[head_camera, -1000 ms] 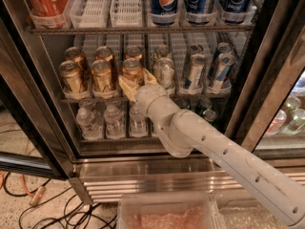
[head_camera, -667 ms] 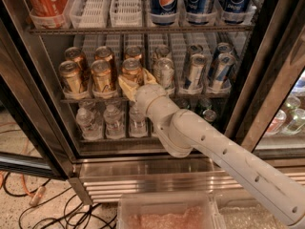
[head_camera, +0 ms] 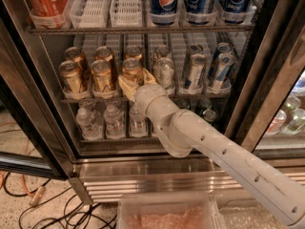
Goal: Pick orange can from middle shelf of fridge
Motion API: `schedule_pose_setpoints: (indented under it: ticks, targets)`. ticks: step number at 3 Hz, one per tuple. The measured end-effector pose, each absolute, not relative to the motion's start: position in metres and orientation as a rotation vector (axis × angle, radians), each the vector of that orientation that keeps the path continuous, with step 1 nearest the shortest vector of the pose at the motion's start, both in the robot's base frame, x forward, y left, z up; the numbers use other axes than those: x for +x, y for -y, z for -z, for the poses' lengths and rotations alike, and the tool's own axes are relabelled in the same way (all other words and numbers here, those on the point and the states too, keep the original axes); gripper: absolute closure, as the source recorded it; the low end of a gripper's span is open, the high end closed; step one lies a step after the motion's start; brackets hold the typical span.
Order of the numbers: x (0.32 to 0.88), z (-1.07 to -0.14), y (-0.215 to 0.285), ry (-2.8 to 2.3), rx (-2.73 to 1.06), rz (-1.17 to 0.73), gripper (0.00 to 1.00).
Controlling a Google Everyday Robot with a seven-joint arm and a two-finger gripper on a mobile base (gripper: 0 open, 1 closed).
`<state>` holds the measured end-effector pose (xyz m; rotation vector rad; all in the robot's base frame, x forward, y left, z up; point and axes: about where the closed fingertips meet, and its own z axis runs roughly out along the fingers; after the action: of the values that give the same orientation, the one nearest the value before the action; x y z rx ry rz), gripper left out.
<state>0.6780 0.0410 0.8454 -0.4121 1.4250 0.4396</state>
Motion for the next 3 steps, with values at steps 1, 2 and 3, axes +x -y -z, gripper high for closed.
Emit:
schedule_pose_setpoints:
  ticks: [1, 2, 3]
  targets:
    - [0.674, -0.858, -0.04, -1.39, -0.416, -0.432, 1.0]
    - [0.67, -0.874, -0.038, -1.356, -0.424, -0.424, 1.0]
    - [0.665, -0.891, -0.035, -1.317, -0.431, -0.413, 1.0]
